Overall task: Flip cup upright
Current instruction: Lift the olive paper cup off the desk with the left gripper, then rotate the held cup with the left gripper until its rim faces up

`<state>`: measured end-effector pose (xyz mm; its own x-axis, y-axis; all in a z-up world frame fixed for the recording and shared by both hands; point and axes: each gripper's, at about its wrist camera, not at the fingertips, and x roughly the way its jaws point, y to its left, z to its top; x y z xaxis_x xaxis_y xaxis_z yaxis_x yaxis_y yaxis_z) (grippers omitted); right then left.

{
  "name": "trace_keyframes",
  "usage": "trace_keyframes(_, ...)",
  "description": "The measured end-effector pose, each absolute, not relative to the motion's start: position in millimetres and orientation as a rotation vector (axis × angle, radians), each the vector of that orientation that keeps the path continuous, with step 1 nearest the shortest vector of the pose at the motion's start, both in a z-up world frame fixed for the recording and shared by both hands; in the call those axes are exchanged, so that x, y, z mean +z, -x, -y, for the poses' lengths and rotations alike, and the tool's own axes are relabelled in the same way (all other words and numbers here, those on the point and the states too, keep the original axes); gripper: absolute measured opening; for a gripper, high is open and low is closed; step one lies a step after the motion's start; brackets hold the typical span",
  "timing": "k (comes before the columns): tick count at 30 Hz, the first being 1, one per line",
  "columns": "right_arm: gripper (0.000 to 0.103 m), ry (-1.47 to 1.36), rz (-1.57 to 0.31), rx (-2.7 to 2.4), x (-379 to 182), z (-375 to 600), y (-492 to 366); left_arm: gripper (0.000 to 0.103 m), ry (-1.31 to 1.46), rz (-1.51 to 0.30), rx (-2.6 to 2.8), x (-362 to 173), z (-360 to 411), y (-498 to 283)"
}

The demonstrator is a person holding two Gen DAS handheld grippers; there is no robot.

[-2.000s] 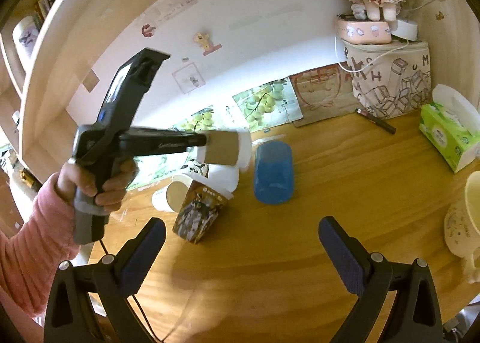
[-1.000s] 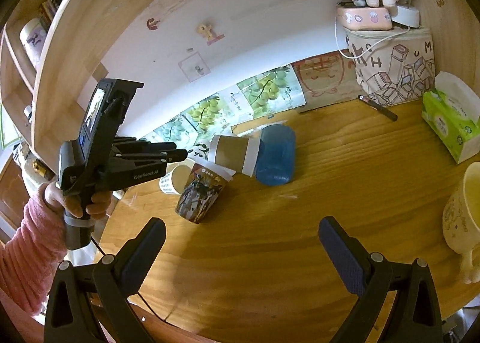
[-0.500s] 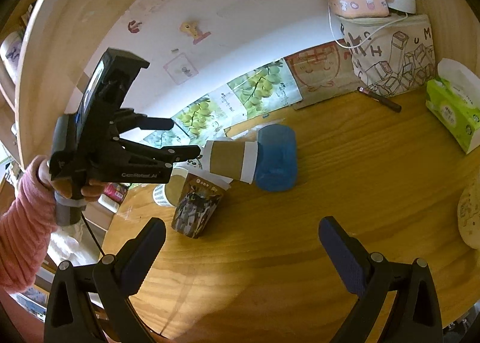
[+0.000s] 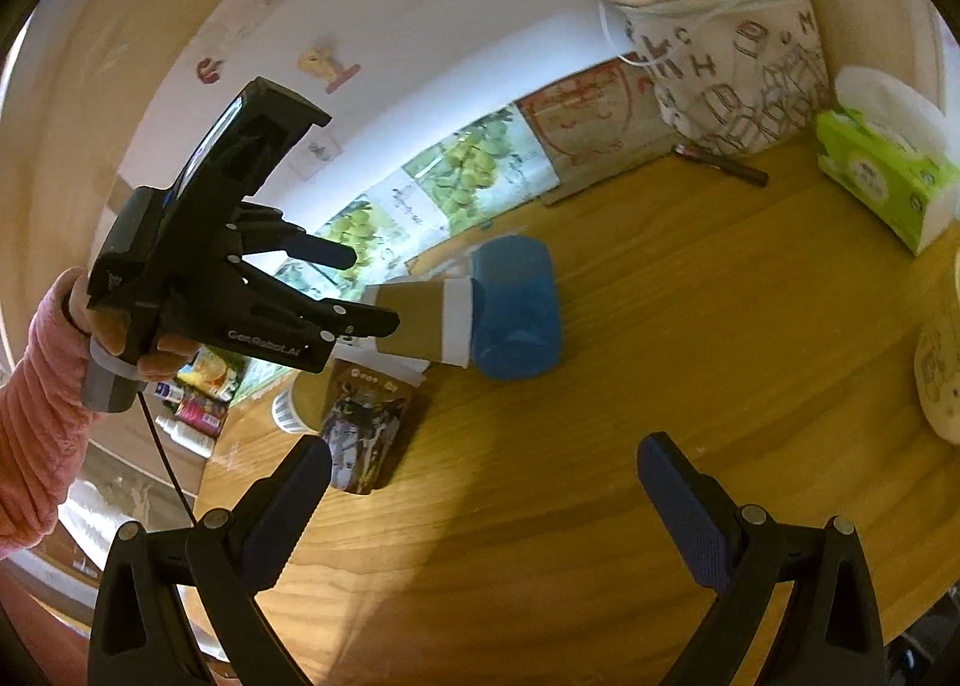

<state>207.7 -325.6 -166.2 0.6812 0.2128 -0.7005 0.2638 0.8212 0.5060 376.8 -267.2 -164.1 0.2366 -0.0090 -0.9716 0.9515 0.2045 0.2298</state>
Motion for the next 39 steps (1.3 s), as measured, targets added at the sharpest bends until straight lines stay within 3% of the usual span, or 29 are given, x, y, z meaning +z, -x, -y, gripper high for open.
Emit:
trace_keyframes(15,0.102,-0.661,-0.854,-0.109,-177,322,-200,0.074,-1.167,-1.177,-0.946,-187,273,-391)
trace_keyframes(19,0.102,-0.653,-0.852,-0.116,-176,320,-201,0.062,-1.171,-1.192,-0.927,-190,273,-396)
trace_keyframes(26,0.102,-0.647,-0.852,-0.121,-174,318,-201,0.055,-1.159,-1.204,-0.925,-191,271,-397)
trace_keyframes(27,0.102,-0.646,-0.853,-0.12,-174,318,-201,0.045,-1.153,-1.202,-0.927,-189,271,-397)
trace_keyframes(28,0.102,-0.645,-0.853,-0.119,-174,319,-201,0.022,-1.142,-1.204,-0.934,-187,272,-396)
trace_keyframes(29,0.102,-0.644,-0.852,-0.117,-173,319,-201,0.019,-1.125,-1.222,-0.937,-185,272,-397)
trace_keyframes(39,0.102,-0.613,-0.844,-0.076,-165,321,-197,0.024,-1.049,-1.334,-0.86,-190,271,-403)
